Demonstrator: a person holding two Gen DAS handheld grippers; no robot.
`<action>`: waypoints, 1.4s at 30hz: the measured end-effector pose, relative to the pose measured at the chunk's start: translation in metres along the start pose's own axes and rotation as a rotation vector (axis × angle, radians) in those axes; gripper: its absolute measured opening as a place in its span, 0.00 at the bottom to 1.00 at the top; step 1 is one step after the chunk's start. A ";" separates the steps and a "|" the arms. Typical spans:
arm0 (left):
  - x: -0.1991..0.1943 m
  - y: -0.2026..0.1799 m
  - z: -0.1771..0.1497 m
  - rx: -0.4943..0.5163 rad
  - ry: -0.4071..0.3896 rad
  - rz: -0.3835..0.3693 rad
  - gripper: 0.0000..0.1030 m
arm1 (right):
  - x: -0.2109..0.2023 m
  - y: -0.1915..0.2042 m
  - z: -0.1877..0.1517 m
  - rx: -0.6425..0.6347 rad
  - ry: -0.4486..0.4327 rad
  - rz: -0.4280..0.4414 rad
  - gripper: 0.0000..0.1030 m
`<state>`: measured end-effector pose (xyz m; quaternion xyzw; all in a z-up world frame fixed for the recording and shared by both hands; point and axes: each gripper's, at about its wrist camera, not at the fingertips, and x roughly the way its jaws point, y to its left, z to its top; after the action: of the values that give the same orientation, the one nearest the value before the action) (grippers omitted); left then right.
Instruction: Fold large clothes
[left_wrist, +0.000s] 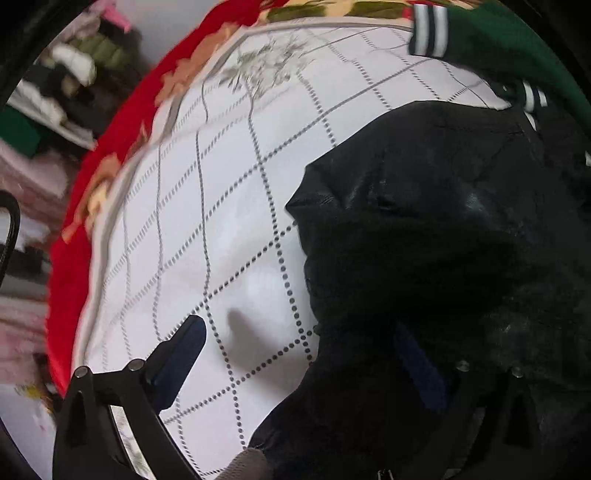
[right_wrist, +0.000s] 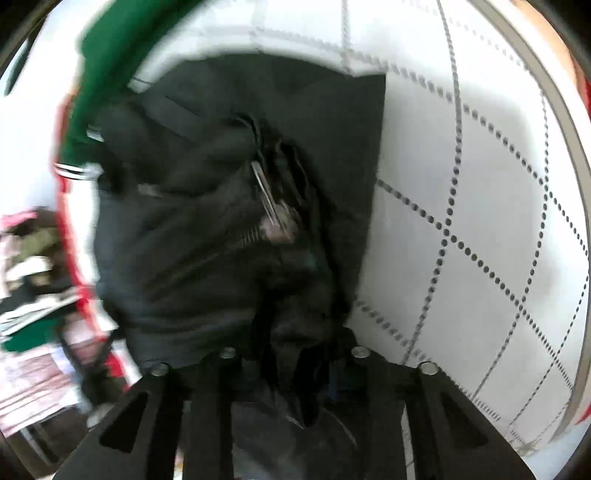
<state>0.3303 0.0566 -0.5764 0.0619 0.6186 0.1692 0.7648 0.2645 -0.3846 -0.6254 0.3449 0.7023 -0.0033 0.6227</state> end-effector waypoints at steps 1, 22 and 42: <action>-0.002 -0.003 -0.001 0.013 -0.006 0.022 1.00 | 0.002 0.005 0.004 -0.017 0.011 -0.031 0.30; -0.159 -0.144 -0.125 0.083 -0.080 0.277 1.00 | -0.095 0.000 -0.025 -0.435 0.011 -0.302 0.89; -0.131 -0.310 -0.250 0.135 0.120 0.389 1.00 | -0.119 -0.112 0.018 -0.456 0.053 -0.366 0.89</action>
<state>0.1222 -0.3055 -0.6064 0.2211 0.6492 0.2751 0.6738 0.2237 -0.5350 -0.5723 0.0638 0.7515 0.0512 0.6547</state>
